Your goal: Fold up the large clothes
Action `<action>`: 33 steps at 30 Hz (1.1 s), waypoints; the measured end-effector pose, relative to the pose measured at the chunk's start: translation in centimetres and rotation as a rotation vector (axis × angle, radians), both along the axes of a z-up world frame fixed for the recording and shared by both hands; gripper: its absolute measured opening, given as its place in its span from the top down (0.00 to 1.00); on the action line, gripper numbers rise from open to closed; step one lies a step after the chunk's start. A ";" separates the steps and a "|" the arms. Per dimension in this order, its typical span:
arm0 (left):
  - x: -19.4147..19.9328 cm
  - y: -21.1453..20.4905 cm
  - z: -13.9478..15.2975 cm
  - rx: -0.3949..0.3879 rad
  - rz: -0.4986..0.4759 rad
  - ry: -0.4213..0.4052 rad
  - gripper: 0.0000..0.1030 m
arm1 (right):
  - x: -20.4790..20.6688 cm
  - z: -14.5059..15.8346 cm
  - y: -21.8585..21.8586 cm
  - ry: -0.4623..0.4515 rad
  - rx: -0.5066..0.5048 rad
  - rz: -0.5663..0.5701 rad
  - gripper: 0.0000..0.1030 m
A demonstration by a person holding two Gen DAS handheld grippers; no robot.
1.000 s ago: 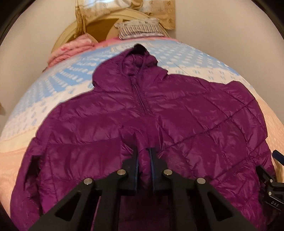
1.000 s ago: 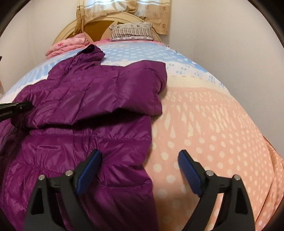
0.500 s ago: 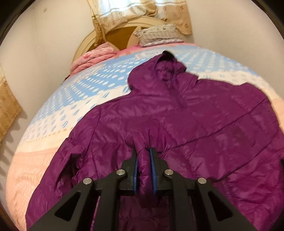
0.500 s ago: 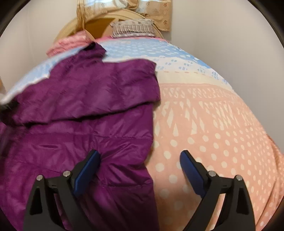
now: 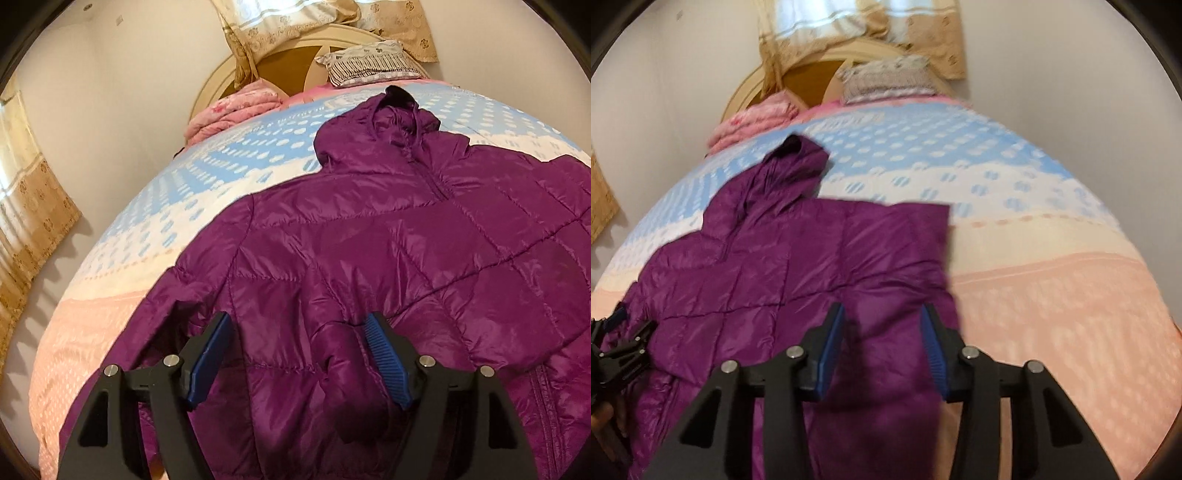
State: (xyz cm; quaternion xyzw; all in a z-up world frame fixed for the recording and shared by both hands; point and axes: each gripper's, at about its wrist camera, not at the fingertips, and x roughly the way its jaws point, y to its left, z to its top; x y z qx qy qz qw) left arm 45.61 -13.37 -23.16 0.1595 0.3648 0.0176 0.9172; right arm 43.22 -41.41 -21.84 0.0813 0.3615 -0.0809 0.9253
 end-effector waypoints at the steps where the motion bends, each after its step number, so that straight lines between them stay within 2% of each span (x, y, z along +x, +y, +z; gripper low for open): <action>1: 0.1 0.1 -0.1 -0.004 0.001 0.001 0.26 | 0.4 -0.8 0.3 0.025 -0.008 0.002 0.56; 5: 0.2 0.2 -0.6 -0.013 0.004 0.002 0.23 | 0.6 -2.4 0.0 0.044 -0.001 0.005 0.56; 9: 0.1 0.1 -0.8 -0.001 0.014 -0.005 0.19 | 0.5 -2.5 0.2 0.050 -0.027 0.003 0.56; 13: 0.4 0.5 -0.8 -0.028 0.019 0.008 0.17 | 0.4 -2.2 0.4 0.055 -0.042 -0.008 0.56; 16: 0.5 1.0 -0.8 -0.061 0.024 0.019 0.15 | -0.3 -1.6 0.2 0.038 -0.003 -0.019 0.47; 17: 0.5 1.3 -0.8 -0.076 0.025 0.024 0.14 | -1.1 -1.3 0.3 0.006 0.003 -0.027 0.42; 18: 0.6 1.6 -0.8 -0.090 0.027 0.030 0.13 | -1.6 -1.3 0.5 -0.013 0.001 -0.031 0.33; 19: 0.7 1.7 -0.8 -0.103 0.029 0.036 0.12 | -2.1 -1.8 0.6 -0.014 0.014 -0.036 0.30; 25: 0.7 2.9 -0.8 -0.148 0.012 0.049 0.10 | -4.4 -2.6 0.9 -0.016 0.105 -0.100 0.28; 30: 1.1 3.8 -0.9 -0.173 0.002 0.067 0.06 | -4.9 -2.5 1.8 -0.018 0.096 -0.108 0.23; 33: 1.4 3.6 -0.8 -0.160 -0.004 0.075 0.06 | -4.4 -2.7 1.7 -0.004 0.112 -0.097 0.18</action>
